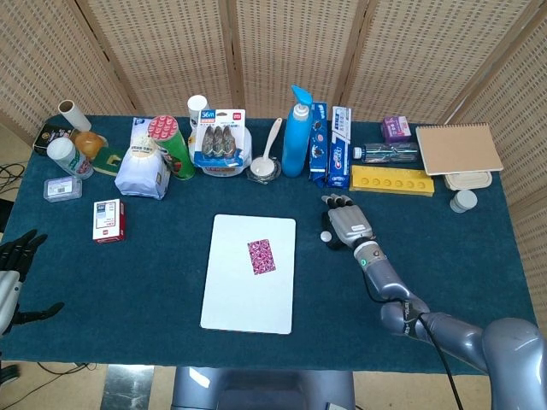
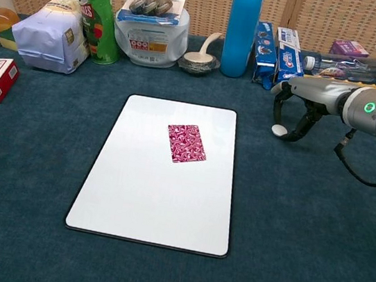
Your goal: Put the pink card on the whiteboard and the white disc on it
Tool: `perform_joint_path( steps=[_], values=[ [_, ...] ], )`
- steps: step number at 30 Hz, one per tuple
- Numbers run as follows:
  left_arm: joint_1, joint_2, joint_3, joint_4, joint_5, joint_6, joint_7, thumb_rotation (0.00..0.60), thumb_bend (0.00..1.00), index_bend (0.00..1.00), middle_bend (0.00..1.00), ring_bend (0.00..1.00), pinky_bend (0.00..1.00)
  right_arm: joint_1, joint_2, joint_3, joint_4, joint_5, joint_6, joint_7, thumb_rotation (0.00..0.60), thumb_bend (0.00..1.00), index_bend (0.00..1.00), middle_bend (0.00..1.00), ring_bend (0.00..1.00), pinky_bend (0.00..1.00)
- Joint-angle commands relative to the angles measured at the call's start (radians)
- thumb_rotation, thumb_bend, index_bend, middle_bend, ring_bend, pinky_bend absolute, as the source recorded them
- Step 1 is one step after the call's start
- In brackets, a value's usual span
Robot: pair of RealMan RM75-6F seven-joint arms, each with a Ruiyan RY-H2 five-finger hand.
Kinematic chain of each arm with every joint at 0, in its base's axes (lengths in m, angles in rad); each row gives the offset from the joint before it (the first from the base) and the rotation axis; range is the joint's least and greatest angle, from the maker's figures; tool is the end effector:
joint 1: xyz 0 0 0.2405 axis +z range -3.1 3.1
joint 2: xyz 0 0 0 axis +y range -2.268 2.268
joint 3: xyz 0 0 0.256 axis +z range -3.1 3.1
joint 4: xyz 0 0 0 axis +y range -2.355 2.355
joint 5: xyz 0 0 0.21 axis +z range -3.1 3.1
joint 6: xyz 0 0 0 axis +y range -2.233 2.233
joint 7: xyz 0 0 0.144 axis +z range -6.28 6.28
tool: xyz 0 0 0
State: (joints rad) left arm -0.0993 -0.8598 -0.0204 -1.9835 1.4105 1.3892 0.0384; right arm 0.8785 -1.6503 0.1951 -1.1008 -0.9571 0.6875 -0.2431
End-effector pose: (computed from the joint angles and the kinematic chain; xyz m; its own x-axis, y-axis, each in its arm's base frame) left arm -0.2673 0.1717 0.1908 0.3148 0.1353 0.9395 0.9446 0.0519 -0.3240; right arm -0.1774 -0.4085 -0.0375 0.4740 -0.3848 0.7920 -0.8784 -0.2688 0.3952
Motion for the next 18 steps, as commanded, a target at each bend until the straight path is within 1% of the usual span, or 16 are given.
perform_joint_path(
  steps=[1,6,11,13,18],
  values=[
    [-0.001,0.001,0.001,0.000,0.001,-0.002,-0.002,0.600,0.05,0.00,0.00,0.00,0.00,0.001,0.012,0.003,-0.032,0.000,0.010,-0.010,0.600,0.33,0.53,0.09,0.03,0.03],
    [0.001,0.007,0.004,-0.001,0.008,-0.002,-0.013,0.600,0.05,0.00,0.00,0.00,0.00,0.017,0.026,0.018,-0.120,0.013,0.039,-0.052,0.600,0.33,0.53,0.09,0.03,0.03],
    [0.004,0.011,0.008,0.001,0.021,0.001,-0.023,0.600,0.05,0.00,0.00,0.00,0.00,0.043,0.021,0.028,-0.191,0.046,0.066,-0.115,0.600,0.33,0.53,0.09,0.03,0.04],
    [0.005,0.014,0.009,0.002,0.026,0.003,-0.032,0.600,0.05,0.00,0.00,0.00,0.00,0.065,0.002,0.038,-0.235,0.071,0.080,-0.150,0.600,0.33,0.53,0.09,0.03,0.04],
    [0.006,0.020,0.015,0.005,0.039,0.000,-0.045,0.600,0.06,0.00,0.00,0.00,0.00,0.114,-0.046,0.046,-0.283,0.154,0.127,-0.257,0.600,0.34,0.53,0.09,0.03,0.04]
  ],
)
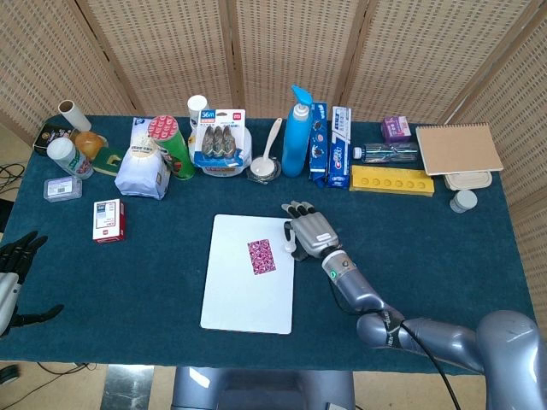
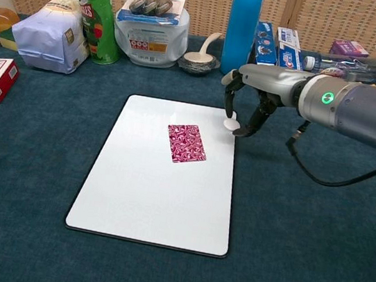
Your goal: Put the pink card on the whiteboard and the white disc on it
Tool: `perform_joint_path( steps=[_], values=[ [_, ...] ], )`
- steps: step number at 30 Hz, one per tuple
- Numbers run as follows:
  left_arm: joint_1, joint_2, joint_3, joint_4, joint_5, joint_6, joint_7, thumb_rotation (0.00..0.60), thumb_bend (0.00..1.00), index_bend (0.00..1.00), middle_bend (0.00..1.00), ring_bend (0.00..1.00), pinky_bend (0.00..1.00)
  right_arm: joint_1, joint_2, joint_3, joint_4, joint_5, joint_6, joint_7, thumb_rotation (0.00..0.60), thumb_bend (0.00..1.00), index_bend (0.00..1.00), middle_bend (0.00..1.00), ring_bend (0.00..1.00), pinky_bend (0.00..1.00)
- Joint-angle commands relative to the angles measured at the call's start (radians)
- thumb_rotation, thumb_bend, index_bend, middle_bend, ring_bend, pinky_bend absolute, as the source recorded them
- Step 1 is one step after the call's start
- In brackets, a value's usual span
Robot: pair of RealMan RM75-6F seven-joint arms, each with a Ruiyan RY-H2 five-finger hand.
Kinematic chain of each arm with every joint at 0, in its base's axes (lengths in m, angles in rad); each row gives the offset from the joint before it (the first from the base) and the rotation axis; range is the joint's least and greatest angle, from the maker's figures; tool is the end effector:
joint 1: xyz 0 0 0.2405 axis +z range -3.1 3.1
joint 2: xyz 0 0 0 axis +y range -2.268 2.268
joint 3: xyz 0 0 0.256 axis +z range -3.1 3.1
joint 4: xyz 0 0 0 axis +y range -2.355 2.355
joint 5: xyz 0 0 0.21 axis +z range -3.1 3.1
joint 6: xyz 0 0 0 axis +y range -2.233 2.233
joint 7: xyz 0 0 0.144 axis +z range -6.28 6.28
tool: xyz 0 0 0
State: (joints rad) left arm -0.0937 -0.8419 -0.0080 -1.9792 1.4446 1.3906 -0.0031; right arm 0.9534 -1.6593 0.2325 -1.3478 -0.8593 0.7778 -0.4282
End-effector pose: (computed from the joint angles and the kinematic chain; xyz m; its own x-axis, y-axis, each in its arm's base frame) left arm -0.2669 0.1680 0.1937 0.3012 0.1427 0.9428 0.9505 0.0345 -0.3089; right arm -0.0958 -0.3791 -0.0577 0.4622 -0.3725 0.8047 -0.8620 -0.4016 0.3093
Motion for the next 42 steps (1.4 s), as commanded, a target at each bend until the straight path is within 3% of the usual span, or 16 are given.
perform_joint_path(
  steps=[1,13,27,29,32,35,42],
  values=[
    [0.000,0.003,0.004,0.001,0.007,-0.003,-0.005,0.600,0.05,0.00,0.00,0.00,0.00,0.045,-0.044,0.009,-0.040,0.065,0.043,-0.085,0.600,0.34,0.53,0.09,0.03,0.04],
    [0.002,0.018,0.012,0.019,0.032,-0.004,-0.050,0.600,0.05,0.00,0.00,0.00,0.00,0.129,-0.156,0.014,-0.024,0.212,0.106,-0.233,0.600,0.34,0.53,0.09,0.03,0.05],
    [-0.002,0.017,0.013,0.015,0.028,-0.012,-0.040,0.600,0.05,0.00,0.00,0.00,0.00,0.143,-0.188,0.033,0.018,0.282,0.112,-0.232,0.600,0.34,0.53,0.09,0.03,0.05],
    [-0.002,0.016,0.014,0.014,0.030,-0.012,-0.039,0.600,0.05,0.00,0.00,0.00,0.00,0.143,-0.182,0.032,0.012,0.290,0.104,-0.229,0.600,0.33,0.48,0.09,0.03,0.05],
    [0.000,0.015,0.014,0.014,0.033,-0.007,-0.036,0.600,0.05,0.00,0.00,0.00,0.00,0.143,-0.175,0.033,0.002,0.303,0.095,-0.224,0.600,0.30,0.31,0.07,0.02,0.05],
    [0.001,0.015,0.015,0.015,0.033,-0.005,-0.037,0.600,0.05,0.00,0.00,0.00,0.00,0.144,-0.171,0.034,-0.005,0.301,0.100,-0.222,0.600,0.20,0.17,0.07,0.02,0.05],
    [-0.001,0.015,0.014,0.016,0.032,-0.008,-0.040,0.600,0.05,0.00,0.00,0.00,0.00,0.133,-0.111,0.036,-0.078,0.284,0.133,-0.221,0.600,0.16,0.12,0.06,0.02,0.05]
  ],
)
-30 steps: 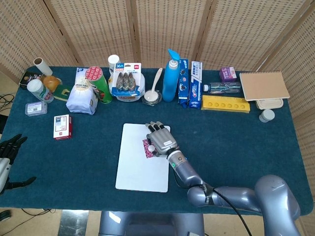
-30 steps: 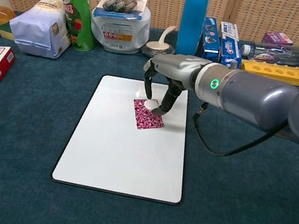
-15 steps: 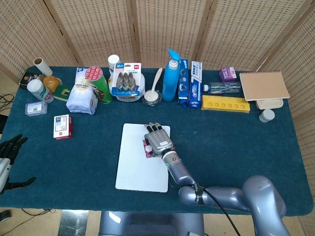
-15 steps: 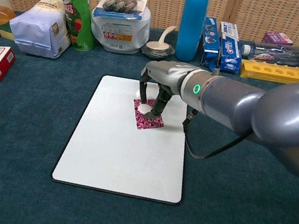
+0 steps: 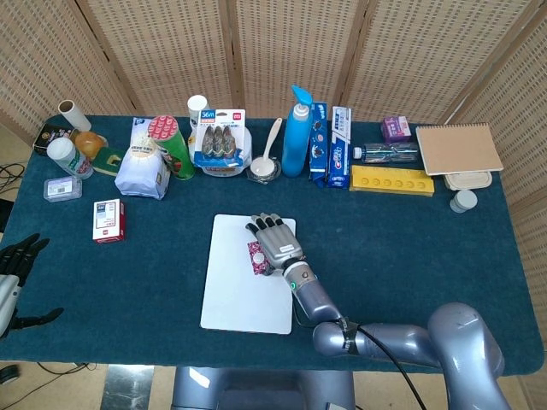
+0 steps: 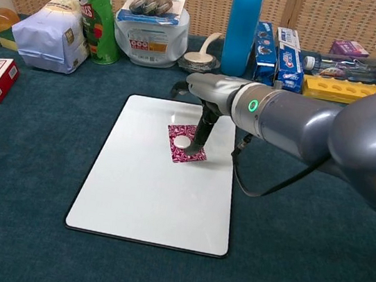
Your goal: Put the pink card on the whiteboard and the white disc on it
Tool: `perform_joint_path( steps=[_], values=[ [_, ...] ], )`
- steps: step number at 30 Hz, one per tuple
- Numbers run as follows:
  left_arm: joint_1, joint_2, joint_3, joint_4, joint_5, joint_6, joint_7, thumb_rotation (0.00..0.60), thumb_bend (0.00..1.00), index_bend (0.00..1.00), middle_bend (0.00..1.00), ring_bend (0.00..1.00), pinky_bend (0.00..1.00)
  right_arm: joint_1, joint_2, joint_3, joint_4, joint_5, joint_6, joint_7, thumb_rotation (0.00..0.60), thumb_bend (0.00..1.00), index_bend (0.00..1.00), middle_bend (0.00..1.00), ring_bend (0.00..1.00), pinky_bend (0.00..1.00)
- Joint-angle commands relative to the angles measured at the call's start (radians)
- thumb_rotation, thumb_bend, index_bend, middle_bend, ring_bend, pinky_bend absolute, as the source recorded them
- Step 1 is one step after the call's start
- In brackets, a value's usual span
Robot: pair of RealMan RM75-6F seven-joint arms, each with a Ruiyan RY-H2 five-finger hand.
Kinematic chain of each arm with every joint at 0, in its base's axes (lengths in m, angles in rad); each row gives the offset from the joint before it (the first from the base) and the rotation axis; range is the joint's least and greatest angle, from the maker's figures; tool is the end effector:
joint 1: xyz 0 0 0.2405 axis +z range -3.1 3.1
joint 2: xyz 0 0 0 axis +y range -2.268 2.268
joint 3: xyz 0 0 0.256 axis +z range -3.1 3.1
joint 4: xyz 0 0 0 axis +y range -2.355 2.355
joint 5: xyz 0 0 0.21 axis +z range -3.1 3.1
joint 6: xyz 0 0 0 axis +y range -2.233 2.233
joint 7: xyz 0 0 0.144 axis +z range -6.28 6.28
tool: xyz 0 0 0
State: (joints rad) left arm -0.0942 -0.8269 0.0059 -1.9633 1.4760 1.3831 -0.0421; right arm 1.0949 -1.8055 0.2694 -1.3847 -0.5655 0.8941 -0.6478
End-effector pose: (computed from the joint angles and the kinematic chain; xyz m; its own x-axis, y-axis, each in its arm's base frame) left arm -0.2687 0.1655 0.1955 0.2975 0.1595 0.9413 0.9526 0.0153 -0.3037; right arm -0.0363 -0.3583 -0.0982 0.4385 -0.4186 0.7953 -0.8818 -0.3714 0.2907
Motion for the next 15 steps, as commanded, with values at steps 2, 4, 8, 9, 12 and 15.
perform_joint_path(
  steps=[2,4,8,9,12,15],
  values=[
    [0.000,0.001,0.001,0.001,0.003,0.000,-0.004,0.600,0.05,0.00,0.00,0.00,0.00,-0.021,0.075,-0.007,-0.084,-0.022,0.023,0.002,0.600,0.16,0.12,0.06,0.02,0.05],
    [0.001,0.003,0.001,0.002,0.006,0.003,-0.009,0.600,0.05,0.00,0.00,0.00,0.00,-0.045,0.132,-0.021,-0.136,-0.055,0.035,0.013,0.600,0.16,0.12,0.06,0.02,0.05],
    [0.004,0.004,0.003,0.003,0.012,0.008,-0.012,0.600,0.05,0.00,0.00,0.00,0.00,-0.101,0.239,-0.049,-0.218,-0.130,0.044,0.065,0.600,0.16,0.12,0.06,0.02,0.05],
    [0.004,0.004,0.004,0.003,0.014,0.008,-0.012,0.600,0.05,0.00,0.00,0.00,0.00,-0.111,0.257,-0.053,-0.227,-0.147,0.047,0.076,0.600,0.15,0.12,0.06,0.02,0.05],
    [0.007,0.005,0.007,-0.002,0.022,0.013,-0.011,0.600,0.05,0.00,0.00,0.00,0.00,-0.187,0.362,-0.085,-0.275,-0.292,0.091,0.160,0.600,0.13,0.12,0.06,0.02,0.05],
    [0.009,0.005,0.008,-0.002,0.032,0.020,-0.011,0.600,0.05,0.00,0.00,0.00,0.00,-0.267,0.440,-0.123,-0.291,-0.466,0.155,0.268,0.600,0.08,0.12,0.06,0.03,0.03]
  ],
)
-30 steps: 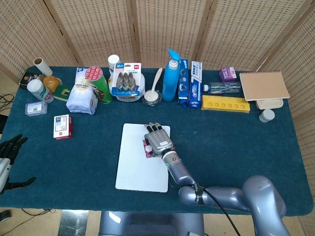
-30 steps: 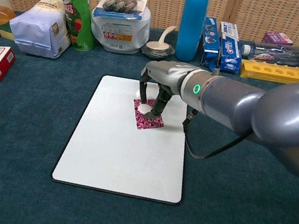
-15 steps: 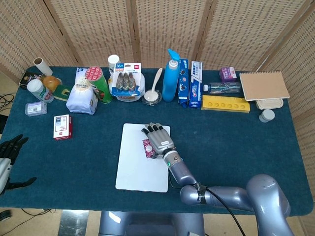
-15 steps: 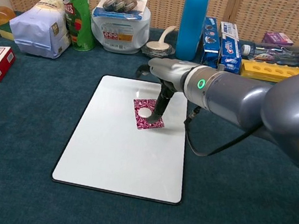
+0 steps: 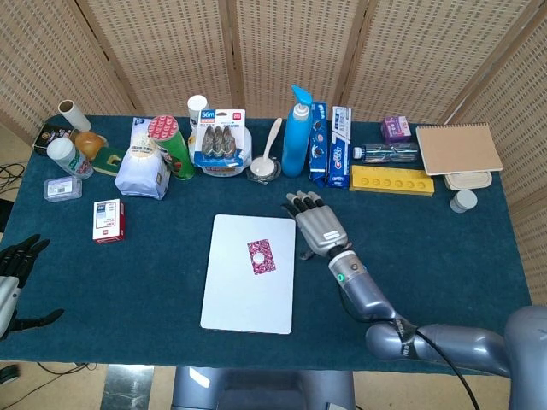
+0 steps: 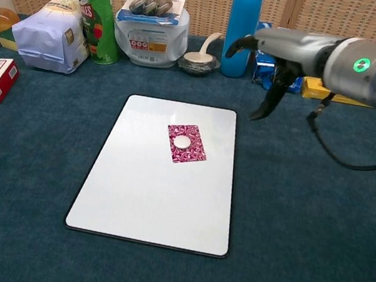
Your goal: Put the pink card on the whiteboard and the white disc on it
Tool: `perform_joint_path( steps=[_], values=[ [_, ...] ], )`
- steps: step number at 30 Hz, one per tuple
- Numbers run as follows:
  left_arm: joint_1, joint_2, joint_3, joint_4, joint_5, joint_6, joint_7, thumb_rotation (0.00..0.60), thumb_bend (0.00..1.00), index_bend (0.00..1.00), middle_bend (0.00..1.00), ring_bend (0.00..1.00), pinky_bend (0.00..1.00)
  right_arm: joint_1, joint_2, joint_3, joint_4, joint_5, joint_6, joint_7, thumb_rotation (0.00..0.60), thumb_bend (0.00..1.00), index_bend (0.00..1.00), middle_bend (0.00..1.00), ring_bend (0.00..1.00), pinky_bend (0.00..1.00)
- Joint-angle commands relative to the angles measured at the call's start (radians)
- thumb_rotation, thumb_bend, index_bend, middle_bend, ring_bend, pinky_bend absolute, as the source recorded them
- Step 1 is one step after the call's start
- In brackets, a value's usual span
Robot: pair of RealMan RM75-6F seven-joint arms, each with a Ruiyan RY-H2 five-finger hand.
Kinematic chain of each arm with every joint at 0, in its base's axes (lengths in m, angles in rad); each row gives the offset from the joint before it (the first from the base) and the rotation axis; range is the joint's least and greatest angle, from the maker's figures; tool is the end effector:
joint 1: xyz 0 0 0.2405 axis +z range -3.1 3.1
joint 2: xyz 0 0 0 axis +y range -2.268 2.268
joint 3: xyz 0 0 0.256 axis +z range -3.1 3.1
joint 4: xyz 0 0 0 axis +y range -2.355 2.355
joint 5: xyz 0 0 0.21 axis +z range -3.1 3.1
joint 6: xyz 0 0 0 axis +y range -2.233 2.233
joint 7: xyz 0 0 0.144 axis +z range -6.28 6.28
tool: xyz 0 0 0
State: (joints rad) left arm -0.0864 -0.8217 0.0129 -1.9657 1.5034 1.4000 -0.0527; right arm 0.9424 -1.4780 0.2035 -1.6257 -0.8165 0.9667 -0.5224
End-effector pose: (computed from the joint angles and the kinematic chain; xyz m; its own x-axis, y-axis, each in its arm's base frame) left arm -0.2660 0.1623 0.1969 0.2940 0.1524 0.9436 0.9547 -0.0007 -0.2974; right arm -0.0859 -0.3639 -0.0008 0.4766 -0.2656 0.8380 -0.8467 -0.3952 0.3563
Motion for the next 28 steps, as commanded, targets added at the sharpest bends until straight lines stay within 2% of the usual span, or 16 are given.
perform_joint_path(
  steps=[1,4,7,10,16,21,28],
  values=[
    [0.001,-0.001,0.001,0.002,0.008,0.005,-0.002,0.600,0.05,0.00,0.00,0.00,0.00,-0.141,0.132,-0.073,-0.048,-0.269,0.109,0.178,0.600,0.07,0.12,0.06,0.03,0.02],
    [0.001,-0.003,0.000,0.002,0.008,0.006,0.000,0.600,0.05,0.00,0.00,0.00,0.00,-0.206,0.175,-0.117,-0.022,-0.399,0.186,0.248,0.571,0.03,0.12,0.05,0.01,0.01],
    [0.007,-0.007,0.005,-0.003,0.023,0.018,0.012,0.600,0.05,0.00,0.00,0.00,0.00,-0.313,0.225,-0.174,0.021,-0.533,0.332,0.330,0.548,0.02,0.11,0.02,0.00,0.00],
    [0.012,-0.011,0.009,-0.005,0.034,0.026,0.022,0.600,0.05,0.00,0.00,0.00,0.00,-0.374,0.247,-0.198,0.047,-0.598,0.413,0.393,0.546,0.02,0.11,0.02,0.00,0.00],
    [0.011,-0.017,0.014,-0.003,0.051,0.025,0.035,0.600,0.05,0.00,0.00,0.00,0.00,-0.463,0.288,-0.233,0.100,-0.688,0.528,0.489,0.543,0.01,0.11,0.01,0.00,0.00],
    [0.007,-0.015,0.011,-0.001,0.041,0.019,0.024,0.600,0.05,0.00,0.00,0.00,0.00,-0.545,0.318,-0.253,0.137,-0.735,0.628,0.515,0.546,0.00,0.11,0.01,0.00,0.00],
    [0.009,-0.010,0.007,0.003,0.033,0.024,0.015,0.600,0.05,0.00,0.00,0.00,0.00,-0.621,0.314,-0.258,0.188,-0.728,0.666,0.526,0.545,0.00,0.11,0.01,0.00,0.00]
  ],
)
